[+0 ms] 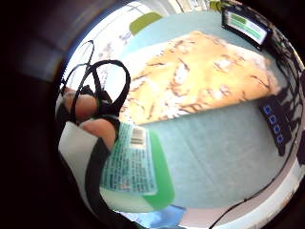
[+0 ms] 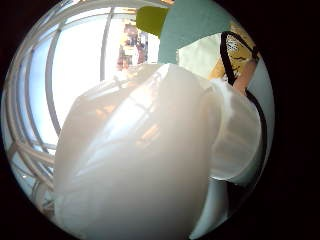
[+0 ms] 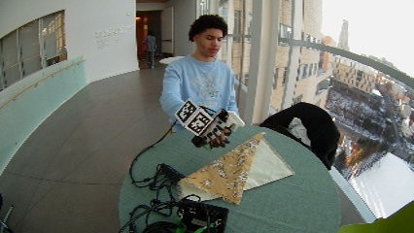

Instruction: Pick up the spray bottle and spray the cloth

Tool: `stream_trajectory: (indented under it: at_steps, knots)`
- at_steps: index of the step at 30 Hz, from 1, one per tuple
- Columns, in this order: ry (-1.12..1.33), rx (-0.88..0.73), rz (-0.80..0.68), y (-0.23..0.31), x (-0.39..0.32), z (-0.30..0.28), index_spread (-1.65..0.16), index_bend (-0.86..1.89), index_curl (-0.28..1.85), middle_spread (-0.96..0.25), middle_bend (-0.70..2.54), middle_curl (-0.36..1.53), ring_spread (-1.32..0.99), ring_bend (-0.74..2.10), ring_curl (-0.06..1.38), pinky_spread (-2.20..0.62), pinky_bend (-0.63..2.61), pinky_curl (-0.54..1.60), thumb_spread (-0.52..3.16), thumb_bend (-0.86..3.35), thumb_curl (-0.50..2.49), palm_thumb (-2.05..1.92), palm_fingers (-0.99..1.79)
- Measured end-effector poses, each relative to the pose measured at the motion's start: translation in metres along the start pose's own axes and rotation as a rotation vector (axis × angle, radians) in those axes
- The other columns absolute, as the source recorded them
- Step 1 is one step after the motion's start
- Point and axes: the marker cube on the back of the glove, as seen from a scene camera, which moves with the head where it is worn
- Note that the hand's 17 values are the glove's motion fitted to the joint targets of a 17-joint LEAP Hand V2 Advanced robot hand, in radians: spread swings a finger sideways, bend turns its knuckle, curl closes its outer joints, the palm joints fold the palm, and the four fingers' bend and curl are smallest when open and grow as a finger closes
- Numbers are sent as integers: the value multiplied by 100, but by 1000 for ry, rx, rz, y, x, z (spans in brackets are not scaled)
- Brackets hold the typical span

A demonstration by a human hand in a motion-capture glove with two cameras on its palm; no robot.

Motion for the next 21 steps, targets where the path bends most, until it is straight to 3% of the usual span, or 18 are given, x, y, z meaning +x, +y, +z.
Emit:
stream_trajectory:
  at_steps: [13,21]
  knots:
    - [-327,69,-291,-13,-91,92,-20,17,49,-7,23,44,-4,51,38,3,29,37,72,-3,65,91,118]
    - [-426,-33,-373,-25,-137,188,-21,17,49,-8,23,44,-5,50,38,2,28,37,75,-3,64,91,118]
